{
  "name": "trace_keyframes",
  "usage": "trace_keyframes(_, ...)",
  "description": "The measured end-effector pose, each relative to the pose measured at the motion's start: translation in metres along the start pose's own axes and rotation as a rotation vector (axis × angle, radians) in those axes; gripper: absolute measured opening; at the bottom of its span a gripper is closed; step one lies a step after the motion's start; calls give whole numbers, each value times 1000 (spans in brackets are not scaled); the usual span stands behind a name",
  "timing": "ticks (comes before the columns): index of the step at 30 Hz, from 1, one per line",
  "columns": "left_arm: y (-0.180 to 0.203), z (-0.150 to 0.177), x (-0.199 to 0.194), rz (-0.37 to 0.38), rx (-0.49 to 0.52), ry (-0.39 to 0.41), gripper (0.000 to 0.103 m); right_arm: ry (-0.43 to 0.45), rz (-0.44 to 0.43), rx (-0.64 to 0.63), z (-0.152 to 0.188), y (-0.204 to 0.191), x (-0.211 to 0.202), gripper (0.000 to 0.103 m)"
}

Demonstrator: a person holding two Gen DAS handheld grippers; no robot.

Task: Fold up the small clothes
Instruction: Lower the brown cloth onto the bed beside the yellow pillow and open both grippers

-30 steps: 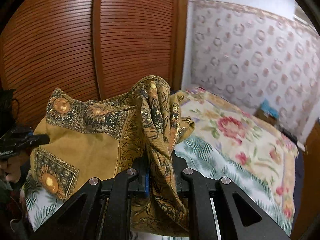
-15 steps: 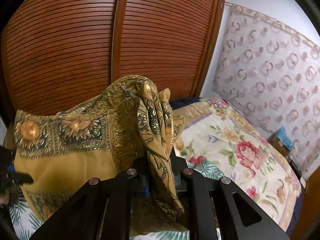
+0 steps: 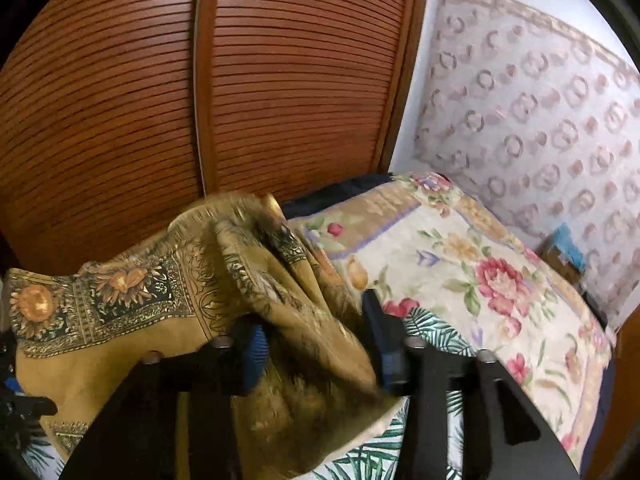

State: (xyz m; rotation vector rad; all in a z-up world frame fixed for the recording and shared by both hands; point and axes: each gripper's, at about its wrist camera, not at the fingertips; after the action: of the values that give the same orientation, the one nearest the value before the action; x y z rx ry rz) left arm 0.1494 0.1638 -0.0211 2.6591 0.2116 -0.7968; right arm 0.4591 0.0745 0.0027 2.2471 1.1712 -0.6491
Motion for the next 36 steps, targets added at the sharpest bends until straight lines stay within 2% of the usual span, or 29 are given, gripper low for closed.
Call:
trace_keyframes(3,0,2,-19,-7,-5,66,47,28,35,21,-2,5,-6,58)
trace_keyframes(5,1,0,-28,-17,8,92,53,59,15,38,0,6,-15,58)
trace_keyframes(7,4,-4,-35,-28,30,126,78,88,-1,46,1,5,-21,58)
trace_keyframes(8,7,-7,-35,-21,44,136,81,101,-24,49,4,4,-24,58)
trace_keyframes(10,10,-15,-28,-21,60,120,81,100,-71,55,12,-2,-22,58)
trace_keyframes(13,16,-23,-9,-27,81,81,81,79,-90,62,17,-8,-9,57)
trace_keyframes(14,16,-25,3,-33,86,47,81,73,-95,65,18,-7,-3,58)
trace_keyframes(20,9,-12,43,-71,85,-90,81,-4,-49,109,25,6,36,58)
trace_keyframes(24,5,-6,46,-74,89,-102,81,-38,-79,122,25,16,61,58)
trace_keyframes(27,6,-5,45,-82,101,-105,81,-22,-81,136,24,18,64,58)
trace_keyframes(33,15,-5,40,-88,117,-94,81,-1,-11,156,31,8,40,59)
trace_keyframes(36,18,-6,33,-87,127,-78,81,26,-10,181,42,-1,14,59)
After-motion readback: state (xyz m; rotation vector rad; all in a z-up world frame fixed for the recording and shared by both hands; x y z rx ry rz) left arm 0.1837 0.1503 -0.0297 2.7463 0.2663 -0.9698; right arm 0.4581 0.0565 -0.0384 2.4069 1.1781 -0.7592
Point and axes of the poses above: each gripper's, at about its wrist camera, not at the fingertips, and x roughly the way its jaws point, y to its right, z to its underside, and after that the axes turned 4 degrees about -x, right-handed
